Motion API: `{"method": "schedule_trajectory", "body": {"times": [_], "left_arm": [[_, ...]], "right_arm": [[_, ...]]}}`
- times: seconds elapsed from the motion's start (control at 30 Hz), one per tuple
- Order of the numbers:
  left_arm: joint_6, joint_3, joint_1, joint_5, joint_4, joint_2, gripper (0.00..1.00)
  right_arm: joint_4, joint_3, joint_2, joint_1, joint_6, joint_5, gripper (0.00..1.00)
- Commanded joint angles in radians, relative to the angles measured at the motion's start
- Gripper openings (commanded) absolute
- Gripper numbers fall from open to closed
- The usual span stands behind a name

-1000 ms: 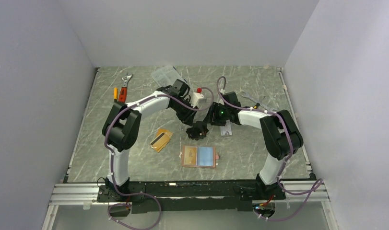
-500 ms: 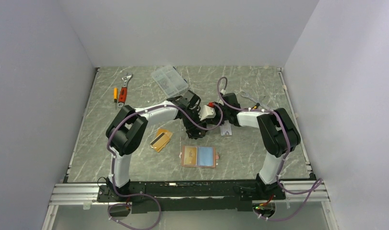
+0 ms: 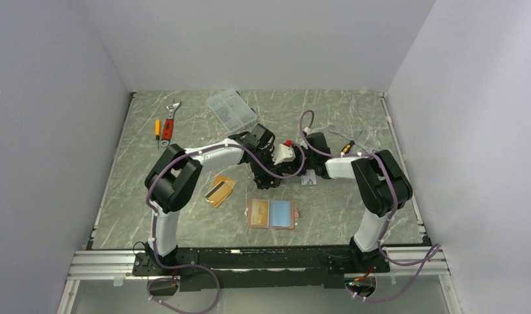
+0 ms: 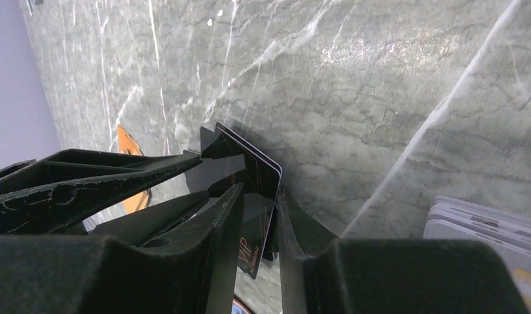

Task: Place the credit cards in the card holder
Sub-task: Pick up the credit card from the center of the board.

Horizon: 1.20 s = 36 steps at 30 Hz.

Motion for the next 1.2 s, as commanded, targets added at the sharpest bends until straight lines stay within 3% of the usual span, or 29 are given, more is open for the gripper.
{"method": "schedule_trajectory", "body": {"times": [0.0,0.4,0.87,1.0,1.17], "left_arm": [[0.005,-0.001,-0.019,-0.023,0.003,0.004,0.35],[-0.003,-0.005,-0.021,-0.036,0.009,0.011,0.33],[-0.012,0.005,-0.021,-0.018,0.000,0.017,0.33],[-0.027,0.039,-0.006,0.003,-0.037,0.006,0.34],[-0.072,0.068,0.057,0.039,-0.068,-0.082,0.38]], "right_arm": [[0.038,-0.010,-0.069,-0.001,0.019,-0.012,0.26],[0.103,-0.069,-0.115,-0.001,0.073,-0.067,0.08],[0.095,-0.035,-0.054,0.033,0.078,-0.107,0.15],[0.054,-0.029,-0.068,0.035,0.061,-0.079,0.00],[0.004,-0.039,-0.130,0.030,0.028,-0.057,0.00]]}}
